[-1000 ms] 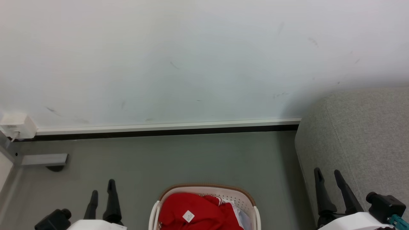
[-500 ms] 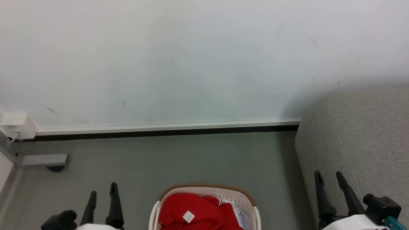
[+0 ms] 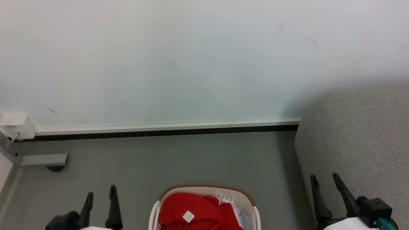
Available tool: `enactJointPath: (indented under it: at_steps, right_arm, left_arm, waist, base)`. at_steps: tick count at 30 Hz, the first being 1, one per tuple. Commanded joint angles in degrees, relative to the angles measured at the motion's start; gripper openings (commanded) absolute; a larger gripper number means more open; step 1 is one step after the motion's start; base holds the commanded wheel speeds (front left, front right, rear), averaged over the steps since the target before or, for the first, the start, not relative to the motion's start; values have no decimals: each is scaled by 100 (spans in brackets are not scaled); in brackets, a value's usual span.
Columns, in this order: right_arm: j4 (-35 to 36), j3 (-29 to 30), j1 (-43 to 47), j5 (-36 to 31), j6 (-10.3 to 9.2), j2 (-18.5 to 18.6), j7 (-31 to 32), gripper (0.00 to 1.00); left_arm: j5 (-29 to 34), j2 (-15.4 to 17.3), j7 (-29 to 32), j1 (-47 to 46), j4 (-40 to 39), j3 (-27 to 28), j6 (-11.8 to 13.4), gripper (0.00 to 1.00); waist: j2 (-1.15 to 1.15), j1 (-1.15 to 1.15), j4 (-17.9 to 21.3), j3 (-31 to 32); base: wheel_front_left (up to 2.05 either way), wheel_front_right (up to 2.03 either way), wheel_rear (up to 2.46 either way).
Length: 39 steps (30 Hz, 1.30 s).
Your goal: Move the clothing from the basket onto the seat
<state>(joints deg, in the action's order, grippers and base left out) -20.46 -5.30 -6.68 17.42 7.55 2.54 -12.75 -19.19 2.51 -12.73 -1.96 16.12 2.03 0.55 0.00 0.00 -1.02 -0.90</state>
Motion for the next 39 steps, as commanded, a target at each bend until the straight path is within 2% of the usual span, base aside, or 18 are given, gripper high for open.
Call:
enactJointPath:
  at_steps: [1,21,39]
  right_arm:
    - [-16,-15,-46,-92,-10,50,-54,100]
    - [-318,-79,-100,-697,-12,54,-258,100]
    - [-494,2,-122,-574,-12,49,-242,100]
  left_arm:
    - [172,51,-62,-14,-18,25,-14,100]
    - [1199,58,-249,43,-107,83,-342,100]
    - [1023,56,-245,42,-54,59,-391,100]
  waist:
    - [0,0,0,-1]
    - [0,0,0,1]
    - [0,0,37,-2]
  base:
    - [0,0,0]
    - [0,0,0]
    - [0,0,0]
